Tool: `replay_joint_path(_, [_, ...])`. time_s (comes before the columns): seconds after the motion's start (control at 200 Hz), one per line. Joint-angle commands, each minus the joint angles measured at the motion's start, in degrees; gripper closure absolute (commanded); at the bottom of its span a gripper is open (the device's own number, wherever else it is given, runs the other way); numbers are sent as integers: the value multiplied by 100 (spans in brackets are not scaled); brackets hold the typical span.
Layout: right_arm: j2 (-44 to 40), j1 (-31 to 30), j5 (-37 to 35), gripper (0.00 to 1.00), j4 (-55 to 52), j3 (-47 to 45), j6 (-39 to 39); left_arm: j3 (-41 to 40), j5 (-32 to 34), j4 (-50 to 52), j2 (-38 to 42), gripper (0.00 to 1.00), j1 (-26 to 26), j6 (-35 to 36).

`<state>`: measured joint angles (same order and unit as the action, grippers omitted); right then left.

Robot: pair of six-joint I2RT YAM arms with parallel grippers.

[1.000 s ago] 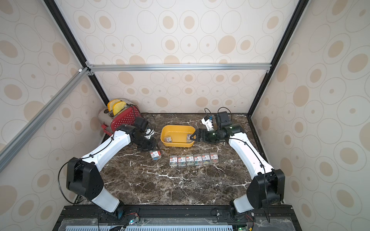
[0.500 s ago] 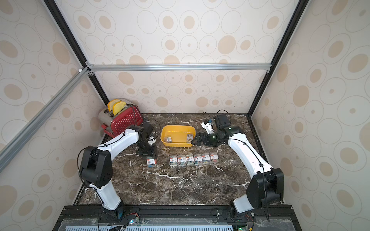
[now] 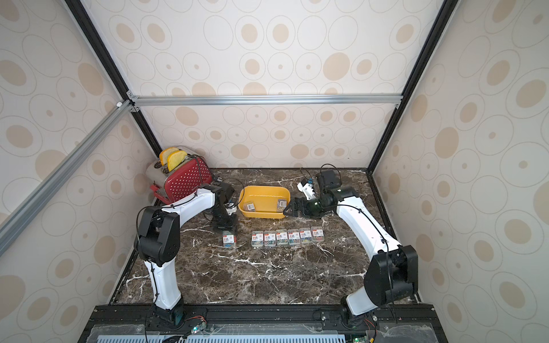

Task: Take the paper clips out of the storage box
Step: Place the boxed paper clips at the center of the board.

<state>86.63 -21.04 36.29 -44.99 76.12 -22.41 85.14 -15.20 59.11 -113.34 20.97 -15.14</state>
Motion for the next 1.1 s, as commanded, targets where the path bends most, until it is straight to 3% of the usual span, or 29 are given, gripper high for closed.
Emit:
replay_joint_path(0.0, [92, 20, 66, 4, -23, 8, 35, 244, -137, -102, -198, 69, 210, -31])
replay_joint_path(0.215, [107, 29, 23, 2, -123, 65, 105, 56, -261, -738, -313, 47, 320, -390])
replay_joint_path(0.305, [107, 38, 18, 0, -159, 99, 132, -71, -201, -947, -211, 28, 337, -480])
replay_joint_path(0.476, [156, 40, 38, 0, -185, 146, 151, -215, -43, -1231, 71, 16, 333, -595])
replay_joint_path(0.741, [173, 42, 93, 0, -196, 125, 192, -990, 267, -1442, 1091, 28, 276, -932])
replay_joint_path(0.916, [204, 43, 149, 0, -150, 90, 168, -1681, 180, -1745, 1420, 59, 279, -1216])
replay_joint_path(1.097, [217, 44, 165, 0, -154, 84, 178, -2040, 67, -1980, 1472, 57, 281, -1325])
